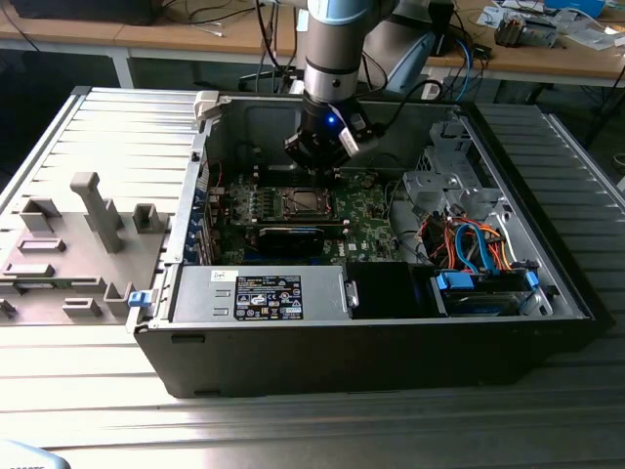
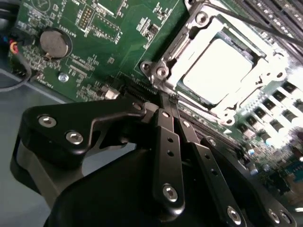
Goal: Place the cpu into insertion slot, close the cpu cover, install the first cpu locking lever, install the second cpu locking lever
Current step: 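Install the first cpu locking lever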
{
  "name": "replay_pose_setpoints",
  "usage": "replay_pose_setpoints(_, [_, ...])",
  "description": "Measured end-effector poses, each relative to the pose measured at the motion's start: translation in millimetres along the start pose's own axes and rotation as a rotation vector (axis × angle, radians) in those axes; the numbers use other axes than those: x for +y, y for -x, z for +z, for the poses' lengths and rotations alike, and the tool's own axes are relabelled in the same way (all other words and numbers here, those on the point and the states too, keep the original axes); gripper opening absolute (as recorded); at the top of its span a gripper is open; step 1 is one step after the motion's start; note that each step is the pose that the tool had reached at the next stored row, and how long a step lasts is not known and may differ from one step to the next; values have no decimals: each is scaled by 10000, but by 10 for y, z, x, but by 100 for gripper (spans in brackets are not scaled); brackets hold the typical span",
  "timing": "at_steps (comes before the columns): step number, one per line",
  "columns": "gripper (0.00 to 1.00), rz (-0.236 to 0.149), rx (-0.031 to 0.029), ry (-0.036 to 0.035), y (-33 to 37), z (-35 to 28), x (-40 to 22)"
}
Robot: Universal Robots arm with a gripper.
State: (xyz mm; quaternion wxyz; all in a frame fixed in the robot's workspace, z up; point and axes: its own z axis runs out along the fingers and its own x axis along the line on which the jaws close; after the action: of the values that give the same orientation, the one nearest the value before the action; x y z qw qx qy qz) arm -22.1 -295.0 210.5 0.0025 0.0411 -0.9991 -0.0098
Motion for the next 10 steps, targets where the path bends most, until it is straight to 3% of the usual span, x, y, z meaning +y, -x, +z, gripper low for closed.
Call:
replay_pose_setpoints(3, [11,2,0,1,-3,-18,-22])
replay_pose_setpoints(10, [11,1,4,-39,-20,-23,-236])
